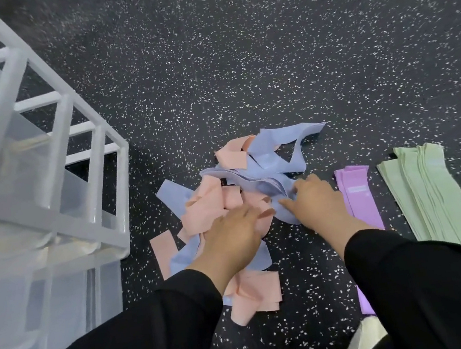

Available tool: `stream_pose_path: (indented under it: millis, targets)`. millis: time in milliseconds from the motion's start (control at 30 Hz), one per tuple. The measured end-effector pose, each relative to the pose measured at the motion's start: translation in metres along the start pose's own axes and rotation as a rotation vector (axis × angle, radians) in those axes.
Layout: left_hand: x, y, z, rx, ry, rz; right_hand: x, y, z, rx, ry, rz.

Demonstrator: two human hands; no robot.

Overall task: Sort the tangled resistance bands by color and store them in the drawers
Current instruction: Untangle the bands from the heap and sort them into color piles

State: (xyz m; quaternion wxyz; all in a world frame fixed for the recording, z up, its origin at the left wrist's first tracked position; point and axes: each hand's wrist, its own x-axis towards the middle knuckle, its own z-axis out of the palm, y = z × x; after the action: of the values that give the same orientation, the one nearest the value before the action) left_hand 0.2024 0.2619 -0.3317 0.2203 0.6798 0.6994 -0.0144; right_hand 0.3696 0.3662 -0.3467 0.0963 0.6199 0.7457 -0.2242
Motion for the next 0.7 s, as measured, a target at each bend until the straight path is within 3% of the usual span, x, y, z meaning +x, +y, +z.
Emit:
stream_pose_path:
  millis: [267,500,700]
  targets:
    - [0.001,-0.008,0.014,-0.017,-0.052,-0.005,0.009,-0.003,0.002,0.051,0.078,0.034]
    - [0.001,0.0,0.01,-0.077,0.007,-0.069,0.019,0.009,-0.007,0.395,0.047,0.072]
    - [0.011,0.018,0.009,-0.053,0.169,-0.026,0.023,0.025,-0.002,0.131,0.041,0.138]
